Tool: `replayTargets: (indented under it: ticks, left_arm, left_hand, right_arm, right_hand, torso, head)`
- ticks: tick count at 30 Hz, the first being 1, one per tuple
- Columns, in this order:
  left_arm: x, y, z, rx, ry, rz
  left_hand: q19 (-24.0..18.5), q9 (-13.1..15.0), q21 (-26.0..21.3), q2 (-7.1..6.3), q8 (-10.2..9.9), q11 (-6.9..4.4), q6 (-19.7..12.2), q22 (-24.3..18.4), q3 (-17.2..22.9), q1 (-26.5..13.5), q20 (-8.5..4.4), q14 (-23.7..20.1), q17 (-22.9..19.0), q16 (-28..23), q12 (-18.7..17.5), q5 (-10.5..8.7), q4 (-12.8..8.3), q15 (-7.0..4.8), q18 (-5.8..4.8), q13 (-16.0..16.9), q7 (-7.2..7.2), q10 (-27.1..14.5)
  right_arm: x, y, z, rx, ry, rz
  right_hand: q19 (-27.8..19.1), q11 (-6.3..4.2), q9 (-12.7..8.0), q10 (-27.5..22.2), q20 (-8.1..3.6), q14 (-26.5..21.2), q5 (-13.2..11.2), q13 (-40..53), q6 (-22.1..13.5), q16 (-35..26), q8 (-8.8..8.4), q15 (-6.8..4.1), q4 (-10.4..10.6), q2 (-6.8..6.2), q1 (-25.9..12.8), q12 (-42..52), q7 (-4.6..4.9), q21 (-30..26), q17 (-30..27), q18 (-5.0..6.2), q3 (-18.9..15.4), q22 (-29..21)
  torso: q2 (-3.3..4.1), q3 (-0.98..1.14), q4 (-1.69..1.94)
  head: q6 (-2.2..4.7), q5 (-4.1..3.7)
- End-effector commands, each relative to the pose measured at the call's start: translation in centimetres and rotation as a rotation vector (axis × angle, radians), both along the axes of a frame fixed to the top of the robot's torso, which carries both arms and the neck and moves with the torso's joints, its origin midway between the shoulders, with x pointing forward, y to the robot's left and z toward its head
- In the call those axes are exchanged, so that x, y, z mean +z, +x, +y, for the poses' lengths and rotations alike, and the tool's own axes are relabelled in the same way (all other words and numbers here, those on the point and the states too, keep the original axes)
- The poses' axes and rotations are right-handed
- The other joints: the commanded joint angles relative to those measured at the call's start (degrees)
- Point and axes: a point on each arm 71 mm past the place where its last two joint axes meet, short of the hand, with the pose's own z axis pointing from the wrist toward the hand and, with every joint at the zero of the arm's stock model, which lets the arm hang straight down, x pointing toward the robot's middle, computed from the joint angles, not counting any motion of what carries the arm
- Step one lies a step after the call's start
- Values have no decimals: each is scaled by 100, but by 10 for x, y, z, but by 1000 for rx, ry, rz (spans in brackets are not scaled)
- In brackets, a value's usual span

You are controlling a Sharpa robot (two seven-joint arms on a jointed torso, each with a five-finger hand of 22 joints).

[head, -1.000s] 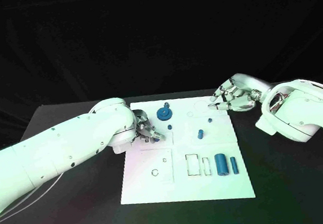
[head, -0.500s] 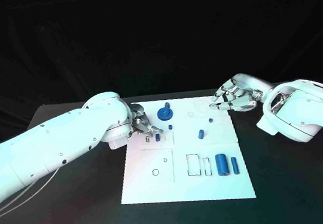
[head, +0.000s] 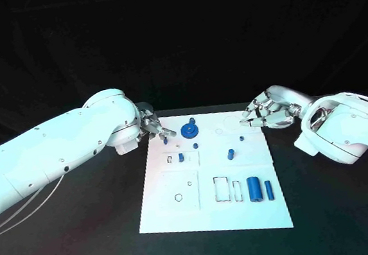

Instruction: Assemble the parts on the task board

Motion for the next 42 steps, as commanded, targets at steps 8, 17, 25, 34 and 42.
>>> replayTargets:
  ticks: [8,17,25,34,42]
  left_arm:
    - [5,16,2,18,13,-67]
    - [-5,28,0,26,31,-48]
    - [-14,33,0,30,49,-33]
    - [-19,36,3,37,62,-17]
    - [-21,36,1,28,70,-3]
  left_hand:
    - [-15,-130,-16,14,-107,47,-25,18,-114,87,45,497,1225,-18,-13,14,1,57,-16,-13,31,-10]
    - [-21,-249,-28,14,-194,70,-26,1,-218,108,64,496,1222,-21,-38,14,3,78,-12,-54,57,-36]
    - [-30,-287,-39,8,-219,77,-23,-15,-254,122,70,493,1214,-28,-54,15,2,84,-9,-76,64,-53]
    - [-31,-306,-40,7,-231,80,-22,-15,-272,125,72,492,1211,-32,-58,14,4,87,-9,-81,68,-59]
    - [-15,-318,-23,10,-237,82,-18,18,-283,127,74,491,1209,-33,-55,15,5,89,-15,-79,69,-60]
  right_arm:
    - [0,0,2,13,-6,-3]
    - [0,0,3,15,-4,-6]
    - [0,0,2,15,-4,-7]
    - [0,-1,2,15,-4,-6]
    - [0,-1,3,18,-4,-5]
  right_hand:
    - [-33,2,6,-23,17,278,22,-1,-44,-21,22,-17,11,-63,-12,-27,14,-16,78,89,-30,734]
    - [-34,1,8,-25,17,278,26,-3,-45,-23,23,-18,12,-61,-12,-28,14,-20,76,89,-33,732]
    - [-34,1,8,-25,17,278,26,-3,-45,-23,23,-18,12,-61,-12,-28,14,-20,76,89,-33,732]
    - [-34,1,8,-25,17,278,26,-3,-45,-23,23,-18,12,-61,-12,-28,14,-20,76,89,-33,732]
    - [-34,1,8,-25,17,278,26,-3,-45,-23,23,-18,12,-61,-12,-28,14,-20,76,89,-33,732]
  torso:
    - [1,-4,4]
    - [9,-9,-7]
    - [10,-6,-7]
    - [0,-2,2]
    - [-6,-1,-2]
  head:
    - [15,44]
    - [13,63]
    - [-1,57]
    - [-31,54]
    - [-44,51]
